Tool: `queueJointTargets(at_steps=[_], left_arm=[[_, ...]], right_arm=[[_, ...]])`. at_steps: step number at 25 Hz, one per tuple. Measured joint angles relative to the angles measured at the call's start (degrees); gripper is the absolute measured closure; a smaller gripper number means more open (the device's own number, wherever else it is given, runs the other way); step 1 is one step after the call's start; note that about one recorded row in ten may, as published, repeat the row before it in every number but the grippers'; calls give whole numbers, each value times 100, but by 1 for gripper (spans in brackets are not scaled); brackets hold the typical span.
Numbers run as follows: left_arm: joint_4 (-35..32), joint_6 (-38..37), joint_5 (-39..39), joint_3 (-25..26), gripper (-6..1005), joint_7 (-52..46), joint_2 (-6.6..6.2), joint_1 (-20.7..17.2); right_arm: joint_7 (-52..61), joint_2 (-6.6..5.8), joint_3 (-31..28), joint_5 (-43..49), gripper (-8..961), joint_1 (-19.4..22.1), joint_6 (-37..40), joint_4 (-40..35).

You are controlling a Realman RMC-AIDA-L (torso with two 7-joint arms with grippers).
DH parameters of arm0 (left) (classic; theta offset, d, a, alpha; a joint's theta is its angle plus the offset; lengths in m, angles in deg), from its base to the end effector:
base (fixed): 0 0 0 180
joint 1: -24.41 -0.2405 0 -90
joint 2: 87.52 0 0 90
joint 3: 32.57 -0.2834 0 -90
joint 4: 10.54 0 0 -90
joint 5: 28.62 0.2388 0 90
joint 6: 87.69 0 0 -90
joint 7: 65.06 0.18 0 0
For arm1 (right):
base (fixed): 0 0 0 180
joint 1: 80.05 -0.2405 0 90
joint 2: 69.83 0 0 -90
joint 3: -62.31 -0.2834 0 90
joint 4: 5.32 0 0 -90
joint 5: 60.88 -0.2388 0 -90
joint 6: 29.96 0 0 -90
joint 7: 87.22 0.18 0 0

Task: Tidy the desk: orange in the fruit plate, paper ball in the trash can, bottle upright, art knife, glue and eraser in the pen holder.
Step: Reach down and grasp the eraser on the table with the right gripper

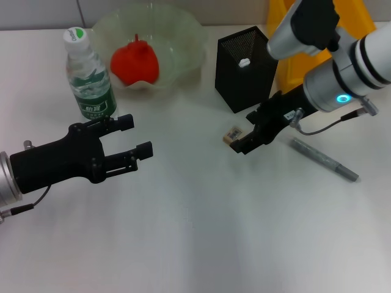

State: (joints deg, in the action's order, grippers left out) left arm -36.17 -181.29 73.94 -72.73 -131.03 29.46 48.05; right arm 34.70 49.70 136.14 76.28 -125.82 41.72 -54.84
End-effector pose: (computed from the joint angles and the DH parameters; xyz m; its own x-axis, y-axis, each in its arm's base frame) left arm -0.3156 0.3289 -0.0465 0.6783 0.2936 0.6736 0.4957 -0.8595 -0.1246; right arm 0.1998 0.4489 -0.1030 0.8898 -0.4398 0.1218 -0.3945 -0.8755 -0.2791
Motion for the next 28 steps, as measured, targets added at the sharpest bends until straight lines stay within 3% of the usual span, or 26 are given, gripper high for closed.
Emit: queueJointTargets(at_steps=[7,28], left_arm=[[22,0,2,-7,201,-3,0,0],[32,-26,9,-25,200,-4,21,-81]], right_arm=[[1,9,533,-224,137,17,-427,84],[29,18,1090,-308,149,42,-1133,322]])
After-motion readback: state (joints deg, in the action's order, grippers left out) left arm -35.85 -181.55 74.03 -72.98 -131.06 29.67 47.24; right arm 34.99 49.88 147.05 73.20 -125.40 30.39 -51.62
